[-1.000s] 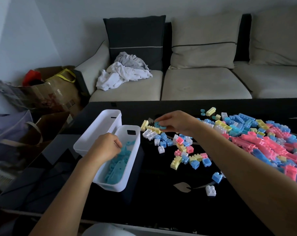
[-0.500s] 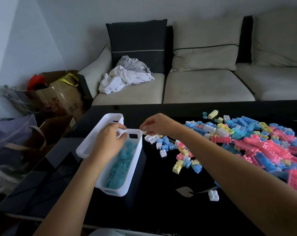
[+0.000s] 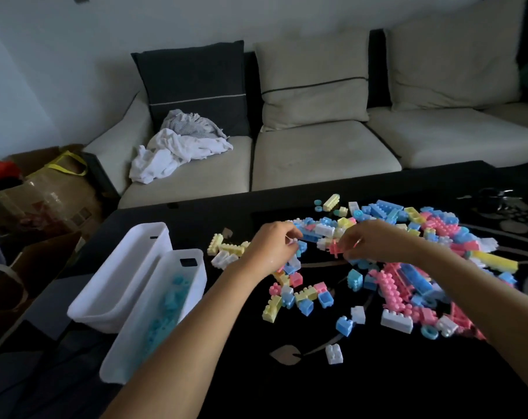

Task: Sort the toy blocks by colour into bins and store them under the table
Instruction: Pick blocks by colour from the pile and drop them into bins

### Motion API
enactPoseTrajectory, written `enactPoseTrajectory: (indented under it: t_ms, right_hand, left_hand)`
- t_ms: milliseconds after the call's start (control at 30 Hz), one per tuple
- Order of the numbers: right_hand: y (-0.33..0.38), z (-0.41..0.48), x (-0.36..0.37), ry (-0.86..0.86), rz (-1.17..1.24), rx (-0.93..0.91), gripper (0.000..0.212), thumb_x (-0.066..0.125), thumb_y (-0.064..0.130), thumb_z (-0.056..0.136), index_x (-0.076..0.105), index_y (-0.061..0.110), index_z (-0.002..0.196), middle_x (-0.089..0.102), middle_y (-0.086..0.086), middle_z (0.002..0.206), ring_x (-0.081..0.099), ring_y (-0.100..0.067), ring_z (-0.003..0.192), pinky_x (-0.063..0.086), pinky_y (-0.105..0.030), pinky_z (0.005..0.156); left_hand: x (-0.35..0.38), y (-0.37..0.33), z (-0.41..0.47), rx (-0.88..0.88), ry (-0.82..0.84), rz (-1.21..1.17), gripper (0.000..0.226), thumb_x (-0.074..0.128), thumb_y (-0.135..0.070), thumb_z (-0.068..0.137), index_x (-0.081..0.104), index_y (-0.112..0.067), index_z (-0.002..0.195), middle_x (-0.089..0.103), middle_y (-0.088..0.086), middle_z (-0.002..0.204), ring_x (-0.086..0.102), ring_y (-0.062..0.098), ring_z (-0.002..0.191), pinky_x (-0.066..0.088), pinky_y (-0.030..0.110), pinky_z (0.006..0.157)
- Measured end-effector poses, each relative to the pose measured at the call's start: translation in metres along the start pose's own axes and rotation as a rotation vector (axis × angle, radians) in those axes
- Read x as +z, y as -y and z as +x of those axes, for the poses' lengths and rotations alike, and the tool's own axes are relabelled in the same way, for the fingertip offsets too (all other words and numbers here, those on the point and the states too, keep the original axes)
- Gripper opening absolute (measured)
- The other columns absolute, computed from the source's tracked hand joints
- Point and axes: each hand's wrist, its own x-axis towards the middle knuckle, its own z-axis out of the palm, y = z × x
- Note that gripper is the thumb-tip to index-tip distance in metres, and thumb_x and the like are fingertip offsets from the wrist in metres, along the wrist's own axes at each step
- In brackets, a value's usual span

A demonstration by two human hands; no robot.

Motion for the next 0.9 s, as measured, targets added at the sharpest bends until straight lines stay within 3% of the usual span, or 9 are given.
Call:
enactPoseTrajectory:
  t_ms: [200, 300, 467, 567, 667, 800, 900]
  right_hand:
    - [-0.006, -0.022, 0.010, 0.037, 0.006, -0.019, 0.035, 0.066, 0.045, 0.082, 0.064, 0.025, 0.110, 0.063, 0.013, 0.101, 0.059, -0.004, 0.087, 0.048, -0.020, 0.080]
    - [-0.004, -0.030, 0.018, 0.111, -0.070, -0.073, 0.049, 0.072, 0.039, 0.078, 0.057, 0.027, 0.123, 0.057, 0.013, 0.117, 0.056, -0.006, 0.102, 0.046, -0.023, 0.091]
    - [-0.003, -0.026, 0.033, 0.054, -0.137, -0.144, 0.034, 0.067, 0.021, 0.085, 0.061, 0.025, 0.119, 0.062, 0.009, 0.121, 0.058, -0.004, 0.106, 0.044, -0.016, 0.090]
    - [0.001, -0.016, 0.034, -0.001, -0.086, -0.106, 0.022, 0.059, 0.015, 0.089, 0.064, 0.023, 0.110, 0.061, 0.009, 0.115, 0.059, -0.007, 0.101, 0.049, -0.022, 0.089]
    - [0.005, -0.007, 0.032, -0.061, -0.039, -0.049, 0.023, 0.046, 0.004, 0.091, 0.061, 0.019, 0.099, 0.054, 0.005, 0.106, 0.054, -0.012, 0.100, 0.045, -0.021, 0.085]
    - [0.002, -0.003, 0.030, -0.122, -0.045, -0.005, 0.021, 0.038, 0.009, 0.095, 0.059, 0.012, 0.098, 0.055, -0.003, 0.103, 0.055, -0.018, 0.095, 0.046, -0.028, 0.081]
    - [-0.003, -0.006, 0.029, -0.178, -0.041, 0.016, 0.020, 0.043, 0.018, 0.097, 0.062, 0.013, 0.101, 0.061, -0.001, 0.099, 0.057, -0.015, 0.090, 0.050, -0.030, 0.082]
  left_hand:
    - [0.048, 0.001, 0.024, -0.019, 0.065, 0.189, 0.030, 0.063, -0.015, 0.089, 0.061, -0.017, 0.119, 0.062, 0.002, 0.119, 0.061, 0.017, 0.106, 0.050, 0.031, 0.090]
    - [0.056, 0.008, 0.026, -0.037, 0.036, 0.256, 0.024, 0.066, -0.016, 0.087, 0.064, -0.016, 0.110, 0.063, 0.001, 0.112, 0.061, 0.017, 0.103, 0.051, 0.030, 0.087]
    - [0.052, 0.019, 0.022, -0.066, 0.088, 0.263, 0.010, 0.065, -0.013, 0.087, 0.066, -0.013, 0.097, 0.066, 0.002, 0.098, 0.062, 0.016, 0.090, 0.050, 0.027, 0.078]
    - [0.043, 0.026, 0.017, -0.036, 0.146, 0.241, 0.014, 0.063, -0.008, 0.087, 0.064, -0.014, 0.099, 0.064, 0.001, 0.101, 0.061, 0.016, 0.093, 0.049, 0.025, 0.080]
    - [0.035, 0.030, 0.011, 0.038, 0.228, 0.272, 0.020, 0.060, -0.006, 0.087, 0.064, -0.014, 0.105, 0.059, 0.000, 0.107, 0.057, 0.014, 0.100, 0.041, 0.019, 0.077]
    - [0.031, 0.036, 0.007, 0.047, 0.256, 0.269, 0.022, 0.060, -0.007, 0.087, 0.060, -0.014, 0.108, 0.054, 0.000, 0.111, 0.053, 0.013, 0.101, 0.041, 0.019, 0.080]
    - [0.030, 0.041, 0.006, 0.021, 0.245, 0.235, 0.017, 0.063, -0.011, 0.086, 0.059, -0.016, 0.102, 0.050, -0.003, 0.106, 0.052, 0.011, 0.095, 0.042, 0.020, 0.079]
